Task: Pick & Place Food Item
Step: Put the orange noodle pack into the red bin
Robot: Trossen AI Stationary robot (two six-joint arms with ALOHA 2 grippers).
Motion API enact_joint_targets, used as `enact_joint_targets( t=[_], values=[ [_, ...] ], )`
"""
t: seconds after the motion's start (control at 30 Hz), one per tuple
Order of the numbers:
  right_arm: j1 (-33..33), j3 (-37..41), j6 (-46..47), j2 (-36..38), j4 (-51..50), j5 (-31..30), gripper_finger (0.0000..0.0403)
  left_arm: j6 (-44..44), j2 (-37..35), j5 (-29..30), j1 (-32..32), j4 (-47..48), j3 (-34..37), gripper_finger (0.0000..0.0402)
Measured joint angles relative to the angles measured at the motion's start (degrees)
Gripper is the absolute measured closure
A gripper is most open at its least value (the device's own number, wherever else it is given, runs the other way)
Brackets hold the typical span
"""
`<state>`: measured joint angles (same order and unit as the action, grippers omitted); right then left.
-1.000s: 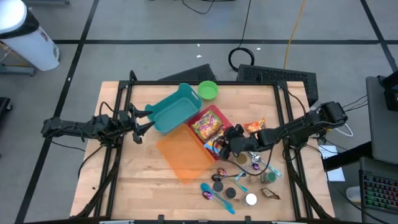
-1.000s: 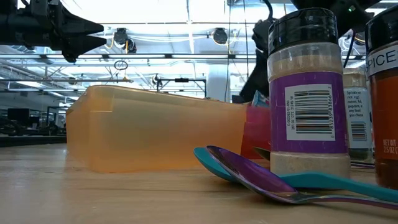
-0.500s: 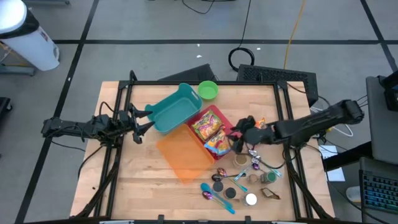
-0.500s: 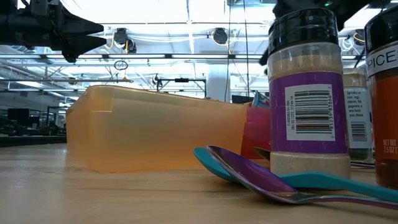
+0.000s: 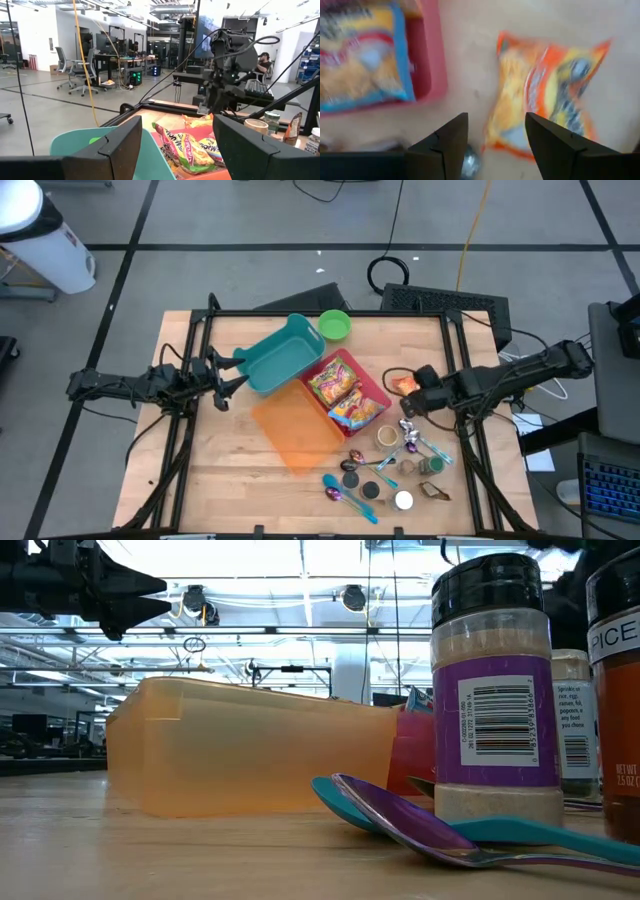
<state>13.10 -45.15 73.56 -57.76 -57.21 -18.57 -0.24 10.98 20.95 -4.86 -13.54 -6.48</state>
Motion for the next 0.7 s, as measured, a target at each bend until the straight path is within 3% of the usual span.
enact_joint_targets(
  t=[0.17,0.3,0.53,0.7],
  values=[
    [0.0,4.7,0.8,0.0,7.8,12.1,0.0227,0.0,0.0,0.0,0.0,0.0,0.0,0.0149],
    [0.0,8.9,4.8,0.0,8.4,18.5,0.0239,0.0,0.0,0.0,0.0,0.0,0.0,0.0149],
    [-1.0,12.4,12.8,0.0,2.6,17.8,0.0263,0.0,0.0,0.0,0.0,0.0,0.0,0.0149],
    [-3.2,12.4,13.7,0.0,1.0,11.5,0.0278,0.0,0.0,0.0,0.0,0.0,0.0,0.0149]
  ],
)
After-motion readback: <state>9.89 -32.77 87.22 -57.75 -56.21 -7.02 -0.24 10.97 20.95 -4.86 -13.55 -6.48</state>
